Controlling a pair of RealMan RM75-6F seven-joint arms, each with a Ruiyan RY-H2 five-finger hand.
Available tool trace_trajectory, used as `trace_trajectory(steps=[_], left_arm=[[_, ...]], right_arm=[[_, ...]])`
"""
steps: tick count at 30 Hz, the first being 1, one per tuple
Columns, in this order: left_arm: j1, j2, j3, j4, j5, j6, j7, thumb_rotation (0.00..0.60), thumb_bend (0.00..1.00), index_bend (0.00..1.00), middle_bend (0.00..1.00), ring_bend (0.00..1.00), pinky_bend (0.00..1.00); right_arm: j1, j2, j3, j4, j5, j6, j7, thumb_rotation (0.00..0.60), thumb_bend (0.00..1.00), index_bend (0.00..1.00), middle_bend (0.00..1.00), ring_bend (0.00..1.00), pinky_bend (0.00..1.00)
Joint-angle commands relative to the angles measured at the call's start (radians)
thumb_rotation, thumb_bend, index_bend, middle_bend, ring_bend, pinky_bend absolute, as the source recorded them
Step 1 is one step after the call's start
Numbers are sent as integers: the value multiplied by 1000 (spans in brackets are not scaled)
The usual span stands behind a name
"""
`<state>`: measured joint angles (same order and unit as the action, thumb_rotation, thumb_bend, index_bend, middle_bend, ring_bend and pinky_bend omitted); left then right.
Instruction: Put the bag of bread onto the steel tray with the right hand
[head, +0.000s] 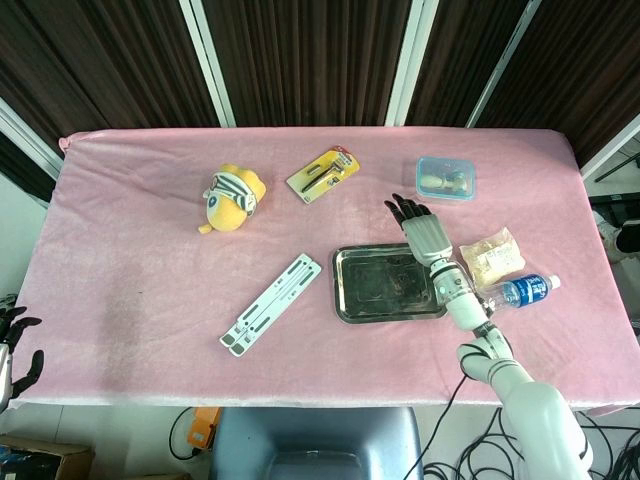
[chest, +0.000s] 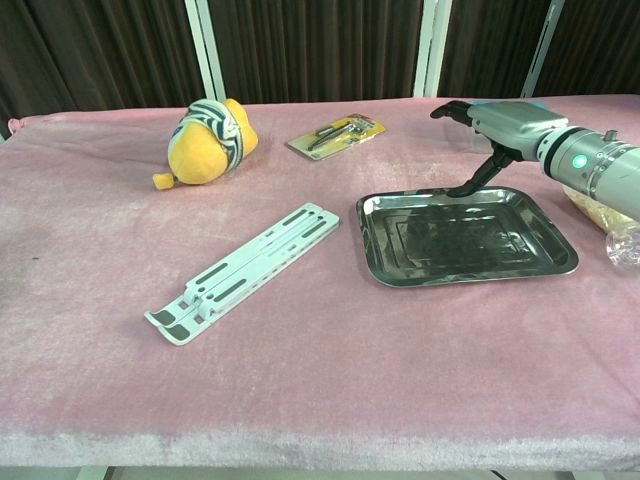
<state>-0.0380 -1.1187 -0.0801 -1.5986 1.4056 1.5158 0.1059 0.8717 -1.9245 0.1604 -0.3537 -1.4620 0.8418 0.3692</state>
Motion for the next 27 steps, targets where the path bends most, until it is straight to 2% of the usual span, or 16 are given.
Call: trace_trajectory(steps=[1,8,13,17,24,27], left_arm=[[1,1,1,0,2,3,-3,600,436,320,191,128,341],[5,1,2,0,10,16,-4,600,436,320,191,129,341],[4,1,2,0,8,12,-6,600,436,320,192,129,341],[7,2,2,-1,13,20,-12,600,436,320,192,129,341],[5,0,4,-5,17,19,-3,600,437,320,191,129,341],[1,-1,2,-6,11,11,4,600,437,320,192,129,341]], right_arm=[[3,-14,-13,22,-8,3,13,600,221,186,134,148,319],[-6,-2,-12,27,-2,40,29,600,221,187,134,148,320],[-45,64,-27,-43,-9,88,11,600,221,183,134,148,320],[-95,182,-51,-179,-11,91,-68,600,221,180,134,148,321],[-177,437,-66,-515,44,52,-247,600,221,170,134,149,321],[-195,511,-77,-603,69,23,-325,600,221,162,134,149,321]])
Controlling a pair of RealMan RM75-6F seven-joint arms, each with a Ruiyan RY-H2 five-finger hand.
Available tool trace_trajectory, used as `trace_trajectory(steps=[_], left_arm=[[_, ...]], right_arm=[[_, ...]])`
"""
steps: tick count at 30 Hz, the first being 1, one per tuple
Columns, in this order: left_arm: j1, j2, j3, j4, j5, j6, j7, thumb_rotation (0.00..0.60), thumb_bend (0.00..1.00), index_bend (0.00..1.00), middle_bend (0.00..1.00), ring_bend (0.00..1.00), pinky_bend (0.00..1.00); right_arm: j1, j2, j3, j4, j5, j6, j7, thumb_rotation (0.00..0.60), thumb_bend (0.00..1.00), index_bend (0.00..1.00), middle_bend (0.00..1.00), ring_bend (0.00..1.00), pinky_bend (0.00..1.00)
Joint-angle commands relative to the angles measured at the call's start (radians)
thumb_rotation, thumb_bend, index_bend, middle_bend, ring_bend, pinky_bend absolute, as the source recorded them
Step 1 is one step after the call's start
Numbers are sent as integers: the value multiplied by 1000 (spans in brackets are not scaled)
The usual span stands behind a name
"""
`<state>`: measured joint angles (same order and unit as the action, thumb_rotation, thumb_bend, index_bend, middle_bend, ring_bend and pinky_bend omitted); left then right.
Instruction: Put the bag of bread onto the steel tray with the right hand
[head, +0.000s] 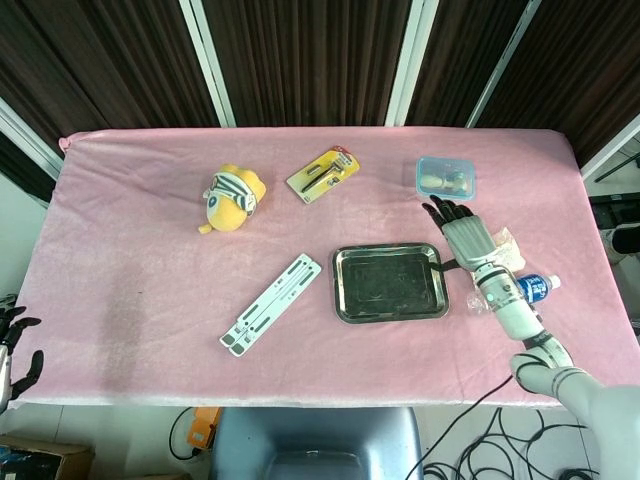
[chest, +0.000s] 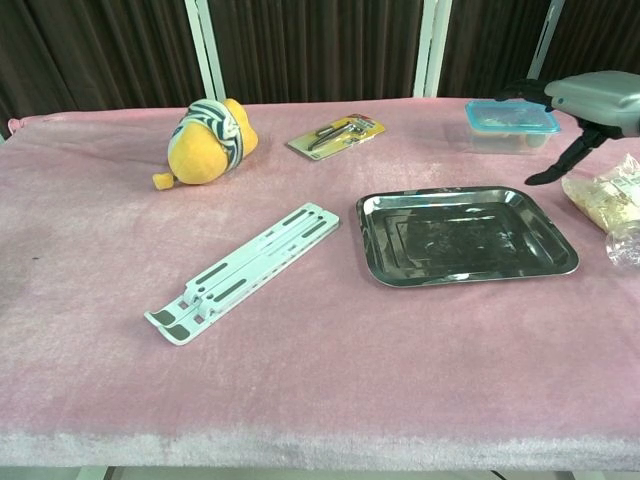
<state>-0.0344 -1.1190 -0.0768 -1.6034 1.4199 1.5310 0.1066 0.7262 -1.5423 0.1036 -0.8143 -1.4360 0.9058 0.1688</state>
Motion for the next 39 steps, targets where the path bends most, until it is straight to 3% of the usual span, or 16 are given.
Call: trace_trajectory(steps=[1,8,31,33,37,39], left_arm=[[-4,-1,-1,-1,-4,-6,5,600,437,320,192,129,341],[-9,-4,-1,-1,-6,-14,12,600,436,320,192,128,341],[-8,-8,0,-2,-14,-14,28,600,436,320,192,129,342],[-8,-8,0,-1,-17,-15,29,600,437,320,192,129,341],[-8,-9,-2,-1,-22,-17,29,600,436,320,191,128,341],[-9,-9,-2,-1,-25,-18,30,600,436,320,191,128,341]], right_arm=[[-53,144,-20,-159,52,-47,-147,600,221,160,134,149,320],[-61,175,-12,-154,133,-113,-261,600,221,156,134,149,320],[13,-30,-30,226,210,-444,-288,600,221,172,138,166,319],[17,-49,-32,246,207,-453,-291,600,228,231,182,235,367],[17,-67,-36,257,187,-439,-282,600,343,568,468,517,618],[11,-75,-37,262,168,-398,-277,600,353,727,586,624,707]])
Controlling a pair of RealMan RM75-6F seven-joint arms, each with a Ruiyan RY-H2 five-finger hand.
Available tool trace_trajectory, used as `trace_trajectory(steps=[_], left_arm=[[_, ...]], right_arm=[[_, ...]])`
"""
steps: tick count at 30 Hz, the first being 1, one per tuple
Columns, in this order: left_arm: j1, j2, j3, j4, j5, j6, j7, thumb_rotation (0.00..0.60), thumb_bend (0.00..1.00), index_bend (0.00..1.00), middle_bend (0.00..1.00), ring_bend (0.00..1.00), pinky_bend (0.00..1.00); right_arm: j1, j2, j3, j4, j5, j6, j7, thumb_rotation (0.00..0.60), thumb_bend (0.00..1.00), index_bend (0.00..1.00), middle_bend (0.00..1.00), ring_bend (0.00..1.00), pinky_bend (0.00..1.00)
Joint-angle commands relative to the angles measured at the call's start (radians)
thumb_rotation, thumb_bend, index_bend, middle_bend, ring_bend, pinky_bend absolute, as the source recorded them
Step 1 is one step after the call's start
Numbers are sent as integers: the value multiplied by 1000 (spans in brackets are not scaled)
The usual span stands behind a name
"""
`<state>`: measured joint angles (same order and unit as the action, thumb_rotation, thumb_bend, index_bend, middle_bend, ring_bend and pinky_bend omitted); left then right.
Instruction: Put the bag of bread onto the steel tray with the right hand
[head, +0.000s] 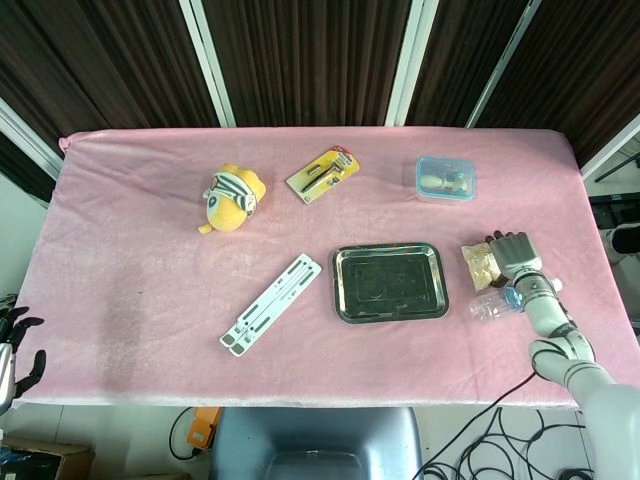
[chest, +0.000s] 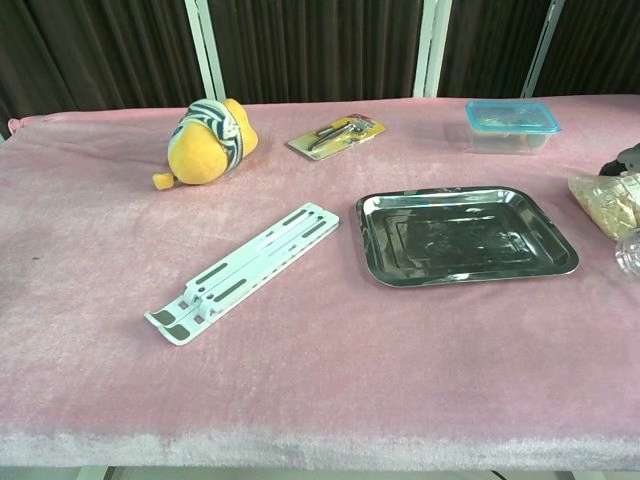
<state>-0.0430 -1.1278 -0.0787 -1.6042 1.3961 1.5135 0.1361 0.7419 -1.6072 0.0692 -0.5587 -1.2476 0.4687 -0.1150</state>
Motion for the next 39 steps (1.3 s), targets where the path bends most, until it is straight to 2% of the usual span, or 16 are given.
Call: trace_trajectory(steps=[1,2,4,6,9,12,18,21,23,25,26,27,29,32,35,39], left_arm=[[0,0,-1,0,-2,-1,1,600,436,320,191,128,342],[0,1,-1,-1,-2,-1,1,600,436,320,191,128,342],[0,1,-1,-1,-2,1,1,600,436,320,191,128,342],[1,0,-2,-1,-2,2,0,600,436,320,191,129,342],[0,0,-2,-1,-2,1,0,600,436,320,191,129,342],[-2,0,-2,-2,-4,-3,3,600,435,320,191,128,342],[-4,-1,-1,-2,-2,-6,4,600,436,320,191,128,342],[-6,-1,0,-2,0,-8,5,600,437,320,191,128,342],[-6,-1,2,-2,2,-8,4,600,436,320,191,129,342],[-5,0,3,-1,4,-7,3,600,436,320,191,128,342],[-5,1,3,-1,4,-7,2,600,436,320,191,129,342],[-4,2,3,-2,4,-6,1,600,436,320,192,129,343],[-3,2,3,-2,4,-4,-1,600,436,320,192,128,343],[-3,2,2,-1,2,-4,-2,600,437,320,191,129,343],[-4,2,3,-2,2,-6,1,600,437,320,191,128,342],[-5,0,5,-2,4,-7,6,600,437,320,192,129,342]], right_arm=[[-8,-14,-3,8,-30,65,9,600,352,802,639,671,749],[-12,-18,-3,10,-39,91,13,600,353,849,671,701,777],[-20,-23,-2,9,-57,145,26,600,355,876,689,720,799],[-28,-27,3,3,-75,209,44,600,356,882,693,725,809],[-44,-38,25,-21,-111,378,109,600,355,885,694,727,815],[-45,-40,42,-59,-136,470,178,600,356,885,694,728,815],[-37,-31,38,-126,-172,507,267,600,356,880,694,724,811],[-23,-16,17,-201,-218,514,360,600,355,769,669,641,750],[-4,-9,-23,-256,-270,492,413,600,351,591,537,485,627],[5,4,-40,-286,-295,485,465,600,302,361,326,253,422],[6,8,-46,-295,-306,491,485,600,271,270,251,170,353],[6,13,-53,-304,-321,509,508,600,241,175,173,92,291],[1,17,-57,-307,-341,547,529,600,206,44,59,9,217],[-11,28,-59,-308,-360,602,542,600,185,0,0,0,172],[-28,44,-52,-315,-365,656,523,600,176,0,0,0,149],[-75,67,-17,-345,-331,740,420,600,176,0,0,0,145]])
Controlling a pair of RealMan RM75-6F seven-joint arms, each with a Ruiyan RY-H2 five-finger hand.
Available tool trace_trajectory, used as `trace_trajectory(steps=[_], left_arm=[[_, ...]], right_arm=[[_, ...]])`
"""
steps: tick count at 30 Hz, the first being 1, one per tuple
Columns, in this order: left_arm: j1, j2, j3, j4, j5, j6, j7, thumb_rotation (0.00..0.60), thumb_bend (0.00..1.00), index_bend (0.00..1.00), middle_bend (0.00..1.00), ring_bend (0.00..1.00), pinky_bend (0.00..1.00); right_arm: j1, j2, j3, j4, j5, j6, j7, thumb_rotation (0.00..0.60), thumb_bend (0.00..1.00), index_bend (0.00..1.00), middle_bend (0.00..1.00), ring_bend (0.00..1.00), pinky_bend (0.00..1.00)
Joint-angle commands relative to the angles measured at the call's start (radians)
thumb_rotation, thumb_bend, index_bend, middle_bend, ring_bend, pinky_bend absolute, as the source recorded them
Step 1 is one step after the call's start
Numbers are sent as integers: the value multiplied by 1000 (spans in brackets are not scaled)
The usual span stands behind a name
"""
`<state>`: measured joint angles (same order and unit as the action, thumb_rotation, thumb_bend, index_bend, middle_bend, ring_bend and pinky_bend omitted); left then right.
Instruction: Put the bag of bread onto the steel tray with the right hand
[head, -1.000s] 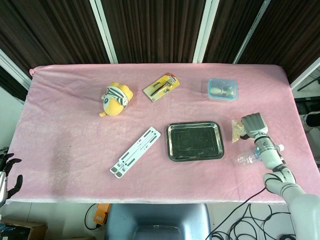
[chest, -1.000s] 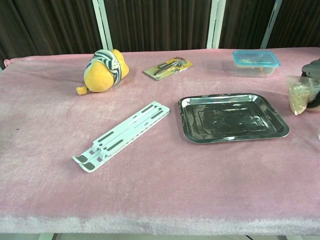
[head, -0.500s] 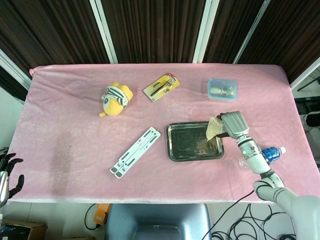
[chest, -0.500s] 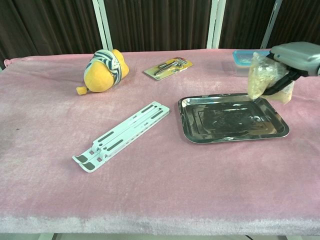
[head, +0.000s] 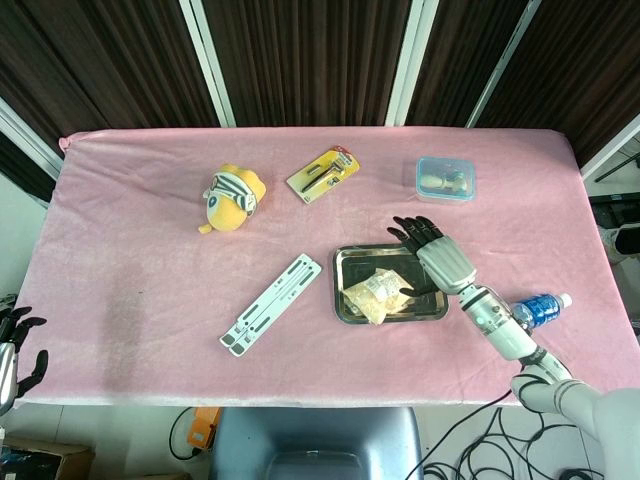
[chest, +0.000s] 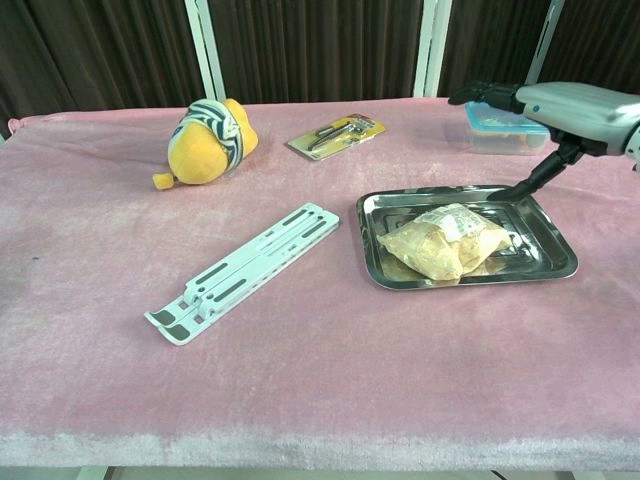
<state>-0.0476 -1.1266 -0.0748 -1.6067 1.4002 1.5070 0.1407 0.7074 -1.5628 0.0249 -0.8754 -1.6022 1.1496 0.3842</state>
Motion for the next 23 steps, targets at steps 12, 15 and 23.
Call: trace_trajectory(steps=[12,15,23], left_arm=[[11,3,-3,-1,-1,20,-16,600,437,320,191,129,343],[12,3,-2,-1,0,21,-14,600,437,320,191,129,343],[7,-1,-1,-3,5,17,-1,600,437,320,192,129,343]], right_arm=[[-339,309,22,-585,241,216,-416,600,176,0,0,0,175],[-393,339,-10,-636,233,252,-441,600,176,0,0,0,181],[-423,323,-19,-602,239,222,-478,600,176,0,0,0,185]])
